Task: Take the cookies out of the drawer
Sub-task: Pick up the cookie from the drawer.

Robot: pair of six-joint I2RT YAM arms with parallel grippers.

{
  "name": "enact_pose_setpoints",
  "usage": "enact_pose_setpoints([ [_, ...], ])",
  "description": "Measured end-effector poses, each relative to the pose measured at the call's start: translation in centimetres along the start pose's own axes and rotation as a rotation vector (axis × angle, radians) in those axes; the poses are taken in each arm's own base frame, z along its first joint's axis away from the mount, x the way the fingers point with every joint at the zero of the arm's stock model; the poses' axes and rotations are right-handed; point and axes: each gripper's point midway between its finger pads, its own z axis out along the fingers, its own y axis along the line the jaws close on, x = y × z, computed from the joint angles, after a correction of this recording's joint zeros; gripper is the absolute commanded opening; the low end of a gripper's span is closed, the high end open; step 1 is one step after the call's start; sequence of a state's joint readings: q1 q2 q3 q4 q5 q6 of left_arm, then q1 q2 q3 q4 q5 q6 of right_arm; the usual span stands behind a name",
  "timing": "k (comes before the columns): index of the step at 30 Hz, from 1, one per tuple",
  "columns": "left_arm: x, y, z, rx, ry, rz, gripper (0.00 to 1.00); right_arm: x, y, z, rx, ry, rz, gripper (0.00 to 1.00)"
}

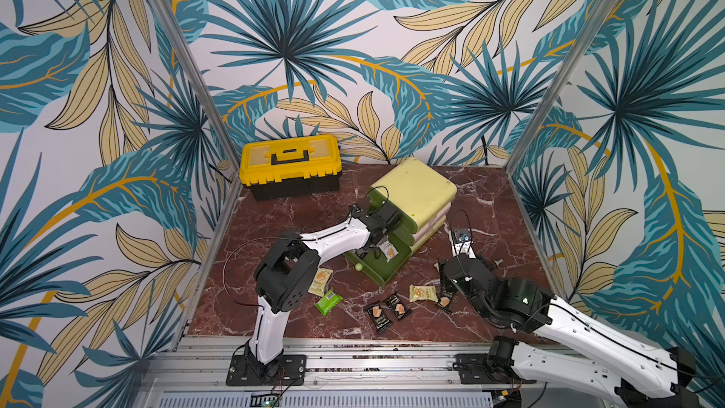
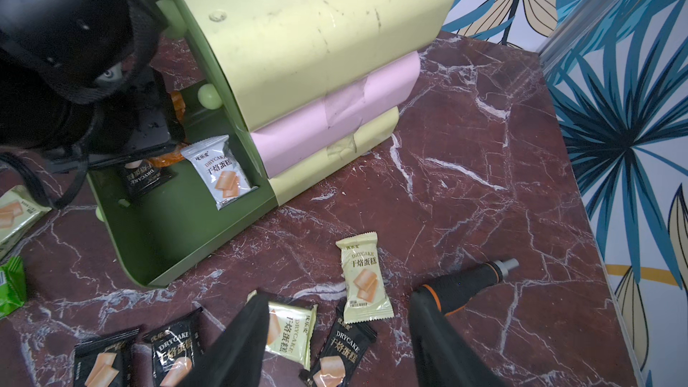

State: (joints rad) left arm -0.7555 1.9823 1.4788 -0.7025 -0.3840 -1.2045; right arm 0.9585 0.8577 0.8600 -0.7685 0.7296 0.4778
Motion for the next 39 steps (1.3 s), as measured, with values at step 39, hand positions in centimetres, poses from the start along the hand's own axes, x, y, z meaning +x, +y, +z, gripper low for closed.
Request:
enact_pose_setpoints([
  [39, -7.5, 16.8, -1.2, -0.195, -0.043, -0.223, 0.27, -0.5, 0.2, 0.0, 0.002, -0.002, -0.059, 0.64],
])
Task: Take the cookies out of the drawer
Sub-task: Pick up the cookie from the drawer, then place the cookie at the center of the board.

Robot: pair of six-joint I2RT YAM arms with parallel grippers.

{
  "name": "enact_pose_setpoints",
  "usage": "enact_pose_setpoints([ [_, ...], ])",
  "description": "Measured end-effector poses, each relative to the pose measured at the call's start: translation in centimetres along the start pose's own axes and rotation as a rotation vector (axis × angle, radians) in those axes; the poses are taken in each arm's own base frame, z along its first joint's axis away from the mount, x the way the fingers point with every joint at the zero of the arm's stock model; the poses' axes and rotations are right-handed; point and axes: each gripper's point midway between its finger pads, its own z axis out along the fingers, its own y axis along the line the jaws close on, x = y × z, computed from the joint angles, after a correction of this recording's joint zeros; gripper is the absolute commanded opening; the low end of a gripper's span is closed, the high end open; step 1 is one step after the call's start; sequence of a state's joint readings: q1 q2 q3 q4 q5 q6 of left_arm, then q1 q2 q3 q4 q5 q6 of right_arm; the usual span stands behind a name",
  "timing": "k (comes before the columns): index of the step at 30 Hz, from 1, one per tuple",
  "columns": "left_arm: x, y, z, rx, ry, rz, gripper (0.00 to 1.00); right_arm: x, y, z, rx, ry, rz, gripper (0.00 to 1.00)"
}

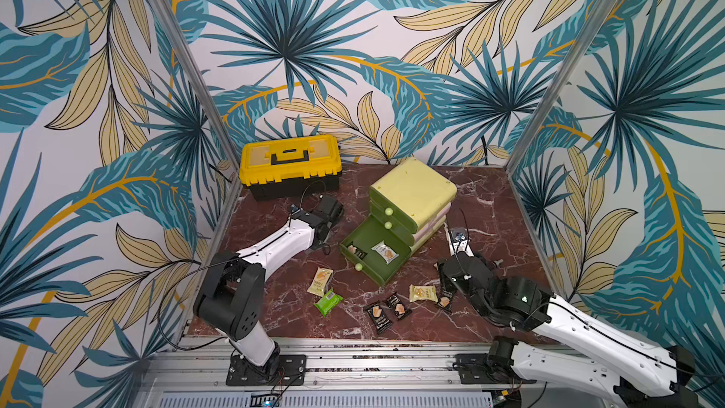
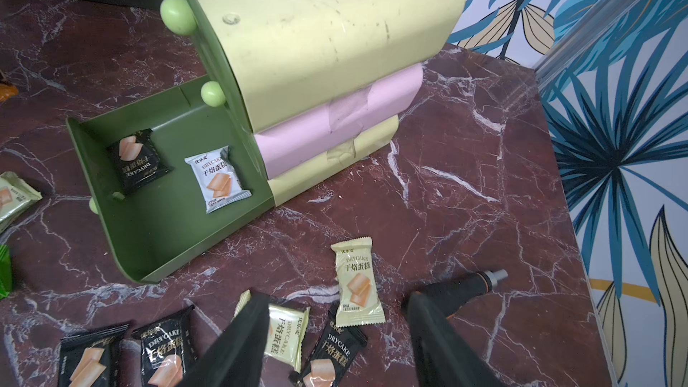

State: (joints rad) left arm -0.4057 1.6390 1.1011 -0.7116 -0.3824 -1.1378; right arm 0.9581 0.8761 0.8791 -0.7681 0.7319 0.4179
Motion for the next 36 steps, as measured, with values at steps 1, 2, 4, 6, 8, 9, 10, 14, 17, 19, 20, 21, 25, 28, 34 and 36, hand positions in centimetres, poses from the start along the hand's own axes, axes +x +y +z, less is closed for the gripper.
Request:
enact_pose_setpoints([
  [1, 0.4, 0.7, 0.6, -0.008, 0.025, -0.007, 0.27, 0.0, 0.0, 0.0, 0.000, 0.001, -0.001, 0.64],
  [2, 1.0, 1.4, 1.1, -0.019, 0.051, -0.014, 0.27, 0.0, 0.1, 0.0, -0.002, 0.003, -0.002, 0.64],
  [4, 2.0, 2.7, 2.0, -0.040, 0.091, -0.025, 0.27, 0.0, 0.2, 0.1, -0.001, 0.005, -0.004, 0.64],
  [6, 3.1, 3.8, 2.7, -0.057, 0.128, -0.039, 0.27, 0.0, 0.3, 0.2, -0.002, 0.009, -0.006, 0.64],
  [8, 3.6, 4.3, 3.0, -0.063, 0.148, -0.051, 0.28, 0.0, 0.4, 0.3, -0.002, 0.013, -0.009, 0.64],
  [9, 3.8, 4.4, 3.1, -0.062, 0.156, -0.057, 0.31, 0.0, 0.5, 0.3, -0.002, 0.015, -0.011, 0.64],
  [10, 3.9, 4.4, 3.2, -0.060, 0.160, -0.063, 0.34, 0.0, 0.6, 0.4, -0.004, 0.018, -0.013, 0.64],
  [14, 4.0, 4.2, 3.4, -0.042, 0.167, -0.084, 0.57, 0.0, 0.9, 0.5, -0.008, 0.026, -0.017, 0.64],
  [17, 3.5, 3.7, 2.9, -0.012, 0.156, -0.091, 0.62, 0.0, 1.2, 0.7, -0.012, 0.033, -0.021, 0.64],
  [19, 3.0, 3.4, 2.1, 0.015, 0.141, -0.094, 0.63, 0.0, 1.4, 0.8, -0.015, 0.039, -0.024, 0.64],
  [20, 2.6, 3.2, 1.6, 0.033, 0.132, -0.097, 0.63, 0.0, 1.6, 0.9, -0.017, 0.043, -0.028, 0.64],
  [21, 2.2, 3.0, 1.0, 0.053, 0.122, -0.103, 0.65, 0.0, 1.8, 1.1, -0.022, 0.049, -0.030, 0.64],
  [25, 0.9, 2.1, -1.5, 0.140, 0.080, -0.100, 0.65, 0.1, 3.1, 1.6, -0.055, 0.074, -0.048, 0.63],
  [28, 0.2, 1.2, -3.3, 0.212, 0.056, -0.086, 0.64, 0.0, 5.1, 2.1, -0.119, 0.103, -0.075, 0.62],
  [34, 1.4, -0.7, -6.5, 0.428, 0.056, -0.069, 0.63, -0.1, 10.7, 3.7, -0.274, 0.192, -0.131, 0.56],
  [36, 2.6, -0.6, -6.6, 0.474, 0.072, -0.064, 0.63, -0.1, 12.4, 4.3, -0.307, 0.217, -0.148, 0.56],
])
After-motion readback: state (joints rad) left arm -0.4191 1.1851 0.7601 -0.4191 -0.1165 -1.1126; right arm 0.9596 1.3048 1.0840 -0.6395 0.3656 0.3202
